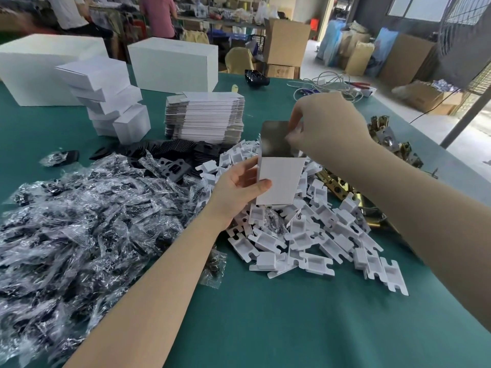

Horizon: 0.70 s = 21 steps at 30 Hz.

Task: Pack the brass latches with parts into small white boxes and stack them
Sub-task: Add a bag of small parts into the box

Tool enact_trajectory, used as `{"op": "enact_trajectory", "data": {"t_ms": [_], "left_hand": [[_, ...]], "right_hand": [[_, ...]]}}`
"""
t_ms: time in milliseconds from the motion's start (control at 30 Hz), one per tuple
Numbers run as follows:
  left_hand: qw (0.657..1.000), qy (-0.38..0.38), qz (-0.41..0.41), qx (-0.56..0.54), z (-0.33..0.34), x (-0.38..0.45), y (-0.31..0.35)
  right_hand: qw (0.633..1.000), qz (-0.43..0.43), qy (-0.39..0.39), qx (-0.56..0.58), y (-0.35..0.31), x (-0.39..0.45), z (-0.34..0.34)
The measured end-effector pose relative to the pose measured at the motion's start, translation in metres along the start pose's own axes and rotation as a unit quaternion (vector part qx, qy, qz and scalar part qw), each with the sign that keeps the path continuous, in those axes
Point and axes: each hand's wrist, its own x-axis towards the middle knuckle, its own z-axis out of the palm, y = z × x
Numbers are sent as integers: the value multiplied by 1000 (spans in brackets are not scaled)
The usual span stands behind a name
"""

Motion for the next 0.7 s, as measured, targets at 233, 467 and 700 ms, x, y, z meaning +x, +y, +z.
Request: {"op": "enact_trajectory", "data": {"t_ms": [233,467,700], "left_hand": [[1000,12,0,22,0,-1,1],[999,18,-15,41,2,-3,5],[999,25,-32,20,-1,-3,3]], "right_hand": [[997,20,-4,-74,-12,-3,10],[996,-13,-18,-83,-2,-11,14],[966,13,150,209,18,-28,32]]}}
